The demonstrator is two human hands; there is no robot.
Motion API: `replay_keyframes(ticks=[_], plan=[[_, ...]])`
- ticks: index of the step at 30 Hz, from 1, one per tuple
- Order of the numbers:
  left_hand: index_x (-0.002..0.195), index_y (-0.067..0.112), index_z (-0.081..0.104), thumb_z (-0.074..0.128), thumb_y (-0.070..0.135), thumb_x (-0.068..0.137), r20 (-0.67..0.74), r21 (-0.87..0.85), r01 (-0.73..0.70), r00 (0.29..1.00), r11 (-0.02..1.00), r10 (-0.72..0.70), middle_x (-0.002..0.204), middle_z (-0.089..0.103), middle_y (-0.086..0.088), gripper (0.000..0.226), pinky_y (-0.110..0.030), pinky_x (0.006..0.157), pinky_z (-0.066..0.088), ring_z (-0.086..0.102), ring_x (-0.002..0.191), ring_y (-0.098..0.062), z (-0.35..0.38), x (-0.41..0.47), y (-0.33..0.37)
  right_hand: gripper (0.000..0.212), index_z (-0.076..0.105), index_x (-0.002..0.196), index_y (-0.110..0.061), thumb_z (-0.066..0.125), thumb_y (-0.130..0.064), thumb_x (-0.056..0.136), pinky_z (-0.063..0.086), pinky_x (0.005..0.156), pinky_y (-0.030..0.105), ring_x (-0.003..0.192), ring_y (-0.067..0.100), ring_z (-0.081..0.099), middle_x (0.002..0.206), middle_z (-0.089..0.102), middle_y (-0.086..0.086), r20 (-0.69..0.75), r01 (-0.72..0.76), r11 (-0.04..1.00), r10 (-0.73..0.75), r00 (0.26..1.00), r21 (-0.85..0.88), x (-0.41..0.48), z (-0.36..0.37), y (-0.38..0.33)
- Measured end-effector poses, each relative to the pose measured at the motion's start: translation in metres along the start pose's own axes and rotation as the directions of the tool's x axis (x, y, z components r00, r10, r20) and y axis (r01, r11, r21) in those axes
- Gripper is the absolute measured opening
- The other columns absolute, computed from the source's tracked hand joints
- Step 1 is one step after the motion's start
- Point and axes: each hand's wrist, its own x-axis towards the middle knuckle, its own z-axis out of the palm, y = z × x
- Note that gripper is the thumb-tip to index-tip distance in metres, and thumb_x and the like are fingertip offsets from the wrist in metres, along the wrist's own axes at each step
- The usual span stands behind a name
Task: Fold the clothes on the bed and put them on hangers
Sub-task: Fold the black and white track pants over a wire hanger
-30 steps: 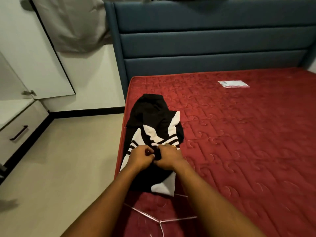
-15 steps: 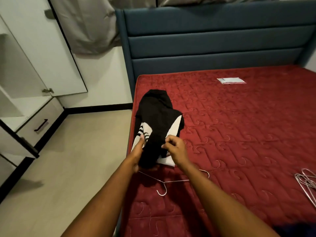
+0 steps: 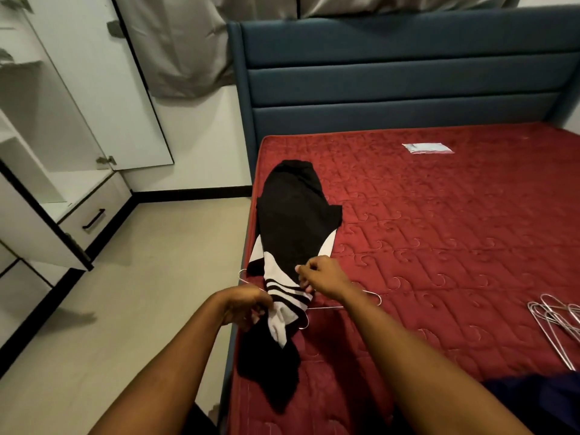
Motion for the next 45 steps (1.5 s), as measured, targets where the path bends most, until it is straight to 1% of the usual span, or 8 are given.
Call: replay_keyframes(ticks=[5, 11, 14, 19, 29, 36, 41, 45], plan=[[0.065, 0.02, 0.054, 0.072, 0.018, 0.09, -0.141, 0.147, -0.103, 0.982, 0.984, 0.124, 0.062, 0.044, -0.003, 0.031, -0.022, 0.053, 0.034, 0.039, 0.052, -0.016, 0.0, 0.0, -0.011, 0.027, 0.066, 0.071, -0.023, 0.072, -0.046, 0.083, 0.06, 0.079, 0.042, 0.075, 0.014, 0.071, 0.076, 0.075, -0.003, -0.024, 0.038, 0.958, -0.047, 0.999, -0.285, -0.014, 0.013, -0.007], [0.091, 0.002, 0.065, 0.057, 0.003, 0.097, -0.219, -0.206, -0.342, 0.929, 0.917, 0.297, 0.075, 0.06, -0.012, 0.01, -0.025, 0.051, 0.048, 0.055, 0.055, -0.016, 0.015, -0.008, -0.003, 0.07, 0.064, 0.113, -0.022, 0.081, -0.072, 0.067, 0.056, 0.067, 0.031, 0.086, 0.014, 0.07, 0.108, 0.071, 0.002, 0.395, 0.06, 0.922, 0.104, 0.913, -0.382, -0.039, 0.022, -0.037], [0.102, -0.002, 0.066, 0.049, -0.006, 0.094, -0.375, -0.329, -0.375, 0.894, 0.867, 0.244, 0.083, 0.068, -0.018, 0.02, -0.036, 0.057, 0.059, 0.065, 0.058, -0.027, 0.018, 0.005, 0.001, 0.034, 0.066, 0.109, -0.013, 0.079, -0.031, 0.083, 0.05, 0.075, 0.033, 0.1, 0.03, 0.067, 0.109, 0.07, 0.012, 0.252, 0.137, 0.824, 0.007, 0.968, -0.549, -0.025, 0.022, -0.033], [0.109, 0.005, 0.066, 0.065, 0.023, 0.09, -0.821, 0.004, -0.158, 0.564, 0.987, 0.093, 0.104, 0.072, -0.017, 0.026, -0.035, 0.073, 0.052, 0.07, 0.095, -0.037, -0.013, 0.053, -0.015, 0.01, 0.064, 0.089, -0.017, 0.06, -0.017, 0.08, 0.046, 0.066, 0.032, 0.094, 0.033, 0.067, 0.096, 0.071, 0.009, -0.038, -0.028, 0.854, 0.01, 0.999, -0.519, 0.006, -0.01, -0.018], [0.085, -0.002, 0.073, 0.07, 0.003, 0.087, -0.755, -0.404, -0.199, 0.624, 0.893, -0.202, 0.065, 0.069, -0.015, 0.006, -0.048, 0.06, 0.063, 0.069, 0.051, -0.027, -0.059, 0.104, -0.044, 0.028, 0.066, 0.092, -0.017, 0.043, -0.029, 0.083, 0.052, 0.075, 0.04, 0.096, 0.037, 0.067, 0.094, 0.073, 0.008, -0.351, -0.051, 0.96, -0.051, 0.935, -0.276, 0.056, -0.029, -0.011], [0.106, 0.013, 0.066, 0.065, 0.015, 0.09, -0.88, 0.37, -0.201, 0.237, 0.907, 0.412, 0.1, 0.067, -0.008, 0.016, -0.034, 0.075, 0.047, 0.062, 0.093, -0.026, -0.023, 0.063, -0.038, 0.039, 0.063, 0.124, -0.02, 0.065, -0.03, 0.086, 0.047, 0.094, 0.039, 0.113, 0.029, 0.06, 0.122, 0.063, 0.005, -0.436, 0.096, 0.908, -0.286, 0.853, -0.408, 0.035, -0.006, -0.005], [0.092, 0.019, 0.071, 0.064, 0.019, 0.086, -0.449, 0.642, -0.399, 0.497, 0.655, 0.743, 0.089, 0.069, 0.0, 0.01, -0.03, 0.074, 0.049, 0.062, 0.081, -0.018, 0.022, 0.067, -0.026, 0.081, 0.051, 0.135, -0.018, 0.082, -0.058, 0.071, 0.053, 0.095, 0.045, 0.118, 0.033, 0.057, 0.13, 0.052, 0.009, 0.018, 0.075, 0.728, -0.086, 0.996, -0.681, 0.017, 0.015, 0.027], [0.078, 0.006, 0.07, 0.064, 0.013, 0.087, -0.387, 0.683, -0.391, 0.521, 0.616, 0.76, 0.083, 0.067, -0.01, 0.013, -0.032, 0.07, 0.043, 0.059, 0.077, -0.024, 0.035, 0.069, -0.026, 0.047, 0.057, 0.13, -0.02, 0.072, -0.032, 0.088, 0.053, 0.093, 0.043, 0.117, 0.038, 0.062, 0.128, 0.063, 0.012, -0.096, -0.005, 0.818, -0.061, 0.994, -0.575, 0.018, 0.015, 0.032]])
